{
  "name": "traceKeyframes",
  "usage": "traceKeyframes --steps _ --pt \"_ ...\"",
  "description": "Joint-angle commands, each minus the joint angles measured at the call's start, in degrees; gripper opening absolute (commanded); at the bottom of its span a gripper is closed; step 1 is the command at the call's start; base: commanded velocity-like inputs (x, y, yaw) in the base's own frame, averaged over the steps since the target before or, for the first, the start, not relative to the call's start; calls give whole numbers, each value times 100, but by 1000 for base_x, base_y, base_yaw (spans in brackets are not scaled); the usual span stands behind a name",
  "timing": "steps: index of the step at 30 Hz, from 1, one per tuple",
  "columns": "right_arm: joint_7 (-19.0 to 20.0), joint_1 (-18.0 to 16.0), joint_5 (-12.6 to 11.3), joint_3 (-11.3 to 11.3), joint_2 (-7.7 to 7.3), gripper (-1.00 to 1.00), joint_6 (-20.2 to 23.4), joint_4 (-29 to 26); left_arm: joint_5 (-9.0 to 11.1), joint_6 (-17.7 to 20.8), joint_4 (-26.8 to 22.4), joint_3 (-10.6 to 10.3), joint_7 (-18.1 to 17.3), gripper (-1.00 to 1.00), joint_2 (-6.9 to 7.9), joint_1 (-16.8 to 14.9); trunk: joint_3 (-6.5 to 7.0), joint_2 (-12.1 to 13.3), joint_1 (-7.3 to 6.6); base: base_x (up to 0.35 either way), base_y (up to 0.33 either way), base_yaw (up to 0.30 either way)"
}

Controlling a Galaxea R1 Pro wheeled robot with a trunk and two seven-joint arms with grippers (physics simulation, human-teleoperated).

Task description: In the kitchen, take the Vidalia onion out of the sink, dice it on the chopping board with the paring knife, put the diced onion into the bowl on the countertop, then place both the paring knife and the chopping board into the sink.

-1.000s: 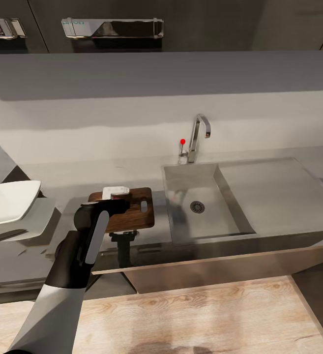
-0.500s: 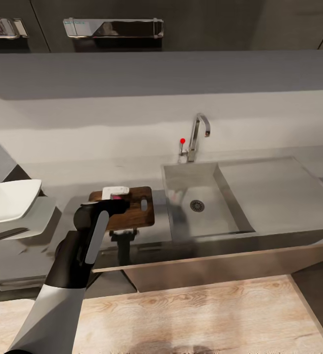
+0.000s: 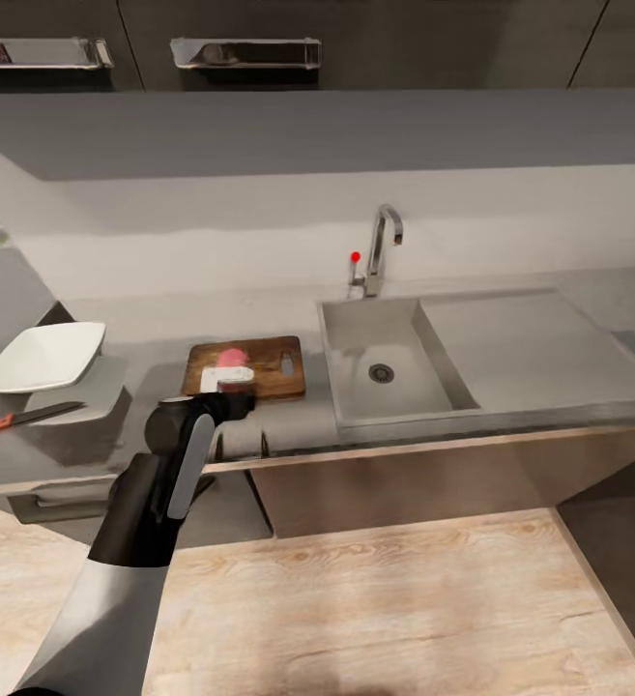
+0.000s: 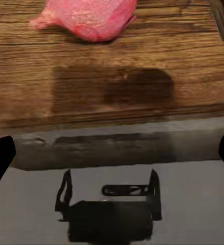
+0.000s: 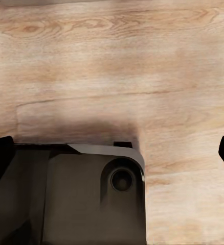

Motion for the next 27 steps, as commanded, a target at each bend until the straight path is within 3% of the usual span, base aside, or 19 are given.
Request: traceKeyframes --steps 1,17,23,25,27 --pt "-21 3 61 -24 6 100 -4 -9 60 17 -2 -4 58 100 0 -5 -9 -11 0 -337 0 0" --pt "-21 3 63 -24 6 100 -4 -9 64 17 17 -5 41 100 2 64 -9 -11 0 -336 0 0" --pt "-20 3 63 -24 5 100 -4 -9 60 -147 -30 -6 33 100 7 447 -9 -11 0 -91 0 0" --pt "-20 3 63 -24 2 100 -4 -9 60 -416 -84 -9 28 100 12 665 -9 -11 0 -15 0 0" --pt "-21 3 64 -26 -1 100 -4 -9 60 -978 -245 -28 20 100 23 1201 -9 -11 0 -6 0 0"
